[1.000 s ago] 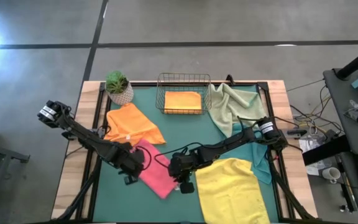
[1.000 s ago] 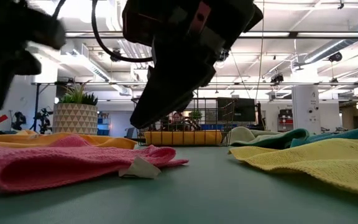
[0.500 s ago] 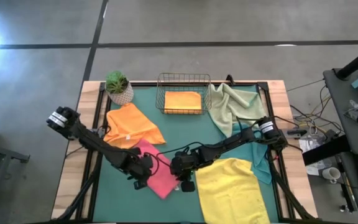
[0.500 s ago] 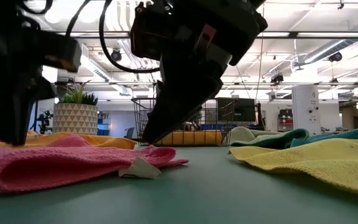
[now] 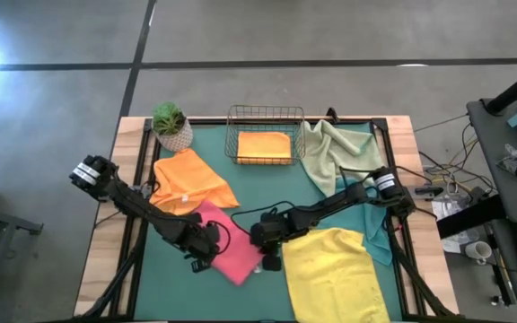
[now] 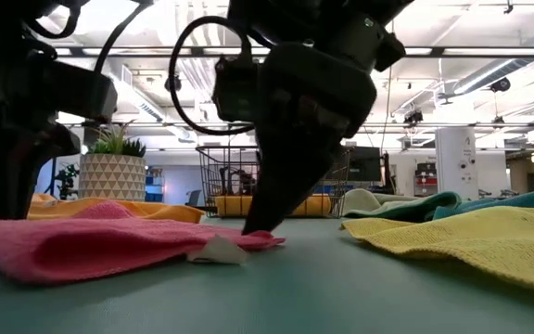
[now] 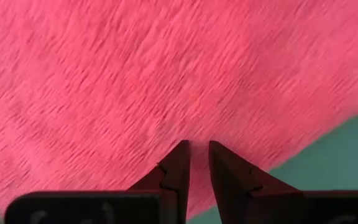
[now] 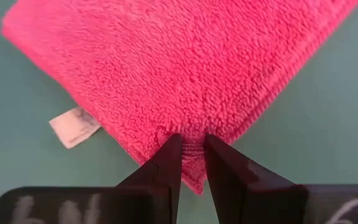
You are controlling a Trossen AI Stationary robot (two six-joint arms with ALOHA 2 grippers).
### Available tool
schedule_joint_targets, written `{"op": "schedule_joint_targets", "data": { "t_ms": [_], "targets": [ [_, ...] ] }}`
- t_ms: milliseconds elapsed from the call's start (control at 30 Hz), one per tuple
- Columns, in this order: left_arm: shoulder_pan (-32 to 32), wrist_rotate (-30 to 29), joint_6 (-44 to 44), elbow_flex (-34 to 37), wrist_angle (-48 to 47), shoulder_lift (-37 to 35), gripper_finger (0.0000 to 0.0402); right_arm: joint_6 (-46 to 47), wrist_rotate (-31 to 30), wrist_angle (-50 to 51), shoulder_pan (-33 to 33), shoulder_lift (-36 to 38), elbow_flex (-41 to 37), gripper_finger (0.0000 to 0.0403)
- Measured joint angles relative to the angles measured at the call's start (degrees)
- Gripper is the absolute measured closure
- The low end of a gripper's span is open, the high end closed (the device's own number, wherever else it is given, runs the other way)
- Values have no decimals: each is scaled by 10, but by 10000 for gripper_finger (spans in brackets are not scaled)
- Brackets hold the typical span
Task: Fold microfiber towels
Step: Fold the pink microfiber towel
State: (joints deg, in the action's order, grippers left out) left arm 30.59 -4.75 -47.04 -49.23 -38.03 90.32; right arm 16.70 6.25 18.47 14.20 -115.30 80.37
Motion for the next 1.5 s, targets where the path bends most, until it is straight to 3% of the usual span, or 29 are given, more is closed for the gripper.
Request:
{"op": "schedule_joint_targets", "data": {
  "t_ms": [400,867,1067,1500],
  "targets": [
    [0,1,15,1,-36,0,356,-1,-20,72,0,27,6,339],
    [-1,12,25,-7,-74,-15,356,1,-17,44,3,53,0,339],
    [-1,11,25,2,-75,-15,356,-16,19,-2,6,40,-6,339],
    [-1,9,25,10,-75,-15,356,-2,31,42,5,19,-6,339]
  ]
}}
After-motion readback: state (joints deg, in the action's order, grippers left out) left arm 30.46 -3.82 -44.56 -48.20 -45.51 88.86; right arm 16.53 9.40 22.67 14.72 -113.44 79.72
